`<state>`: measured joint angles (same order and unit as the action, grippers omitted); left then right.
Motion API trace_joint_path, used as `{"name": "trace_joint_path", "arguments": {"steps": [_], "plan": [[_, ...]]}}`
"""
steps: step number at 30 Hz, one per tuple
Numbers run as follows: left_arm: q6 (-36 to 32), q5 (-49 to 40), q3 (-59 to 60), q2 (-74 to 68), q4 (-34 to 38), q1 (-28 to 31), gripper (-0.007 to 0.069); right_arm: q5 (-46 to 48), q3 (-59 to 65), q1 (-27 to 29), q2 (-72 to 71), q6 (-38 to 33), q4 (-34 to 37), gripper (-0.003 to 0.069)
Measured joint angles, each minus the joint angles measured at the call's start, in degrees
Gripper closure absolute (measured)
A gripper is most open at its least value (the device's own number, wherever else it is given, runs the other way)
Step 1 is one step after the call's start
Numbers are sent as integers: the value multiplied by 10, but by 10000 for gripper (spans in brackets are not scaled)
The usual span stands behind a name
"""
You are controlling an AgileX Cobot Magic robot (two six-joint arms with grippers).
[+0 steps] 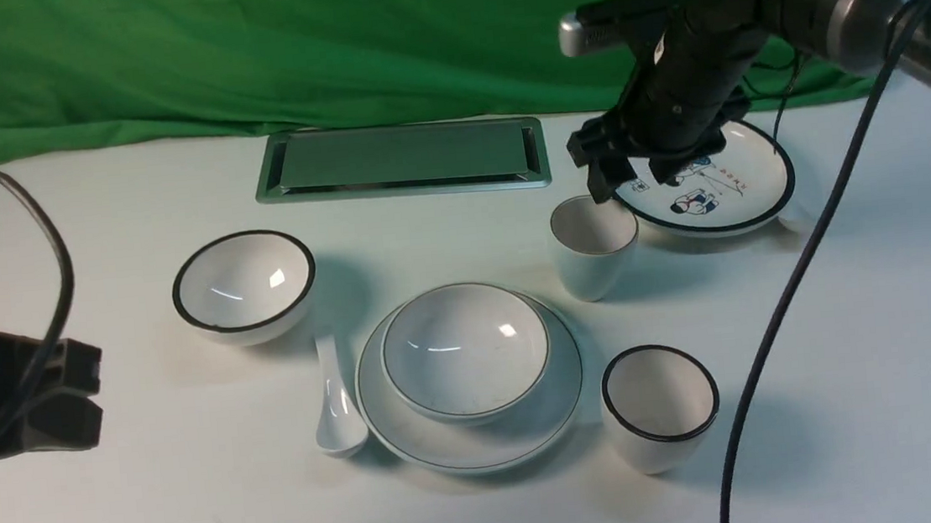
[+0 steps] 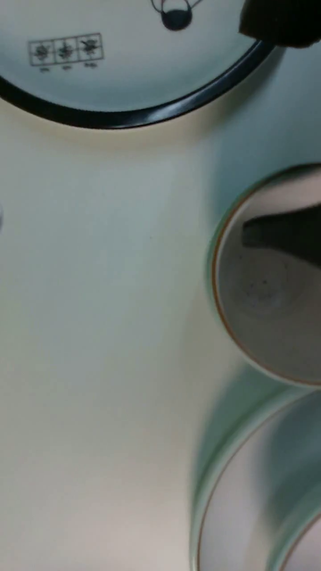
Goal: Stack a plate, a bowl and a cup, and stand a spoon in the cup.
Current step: Use the right arm to grab a blue teacup, then use the right arm to put the blue teacup into the blue rice bowl in the middle
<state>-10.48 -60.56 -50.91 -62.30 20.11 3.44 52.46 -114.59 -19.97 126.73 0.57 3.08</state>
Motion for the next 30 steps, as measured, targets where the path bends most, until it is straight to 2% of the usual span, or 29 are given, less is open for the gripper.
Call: {"name": "trace_joint_path", "arguments": {"steps": [4, 6, 7, 9, 10, 11, 12, 19, 25, 30], "plan": [[0, 0, 0, 0, 0, 0, 619, 5, 0, 1, 29, 0, 24, 118], [0, 0, 0, 0, 0, 0, 619, 5, 0, 1, 41, -1, 37, 179], [0, -1, 0, 0, 0, 0, 619, 6, 0, 1, 44, -1, 40, 242], [0, -1, 0, 0, -1, 0, 619, 8, 0, 1, 46, -1, 41, 422], [0, -1, 0, 0, -1, 0, 619, 9, 0, 1, 46, -1, 41, 442], [0, -2, 0, 0, -1, 0, 619, 16, -8, 1, 44, -1, 41, 552], [0, -3, 0, 0, -1, 0, 619, 23, -18, 3, 40, -1, 42, 570], [0, -4, 0, 0, -2, 0, 619, 96, -79, -3, -16, -2, 52, 569], [0, 7, 0, 0, -2, 0, 619, 140, -85, -72, -41, -32, 65, 569], [0, 12, 0, 0, -3, 0, 619, 141, -81, -146, 7, -48, 70, 569]]}}
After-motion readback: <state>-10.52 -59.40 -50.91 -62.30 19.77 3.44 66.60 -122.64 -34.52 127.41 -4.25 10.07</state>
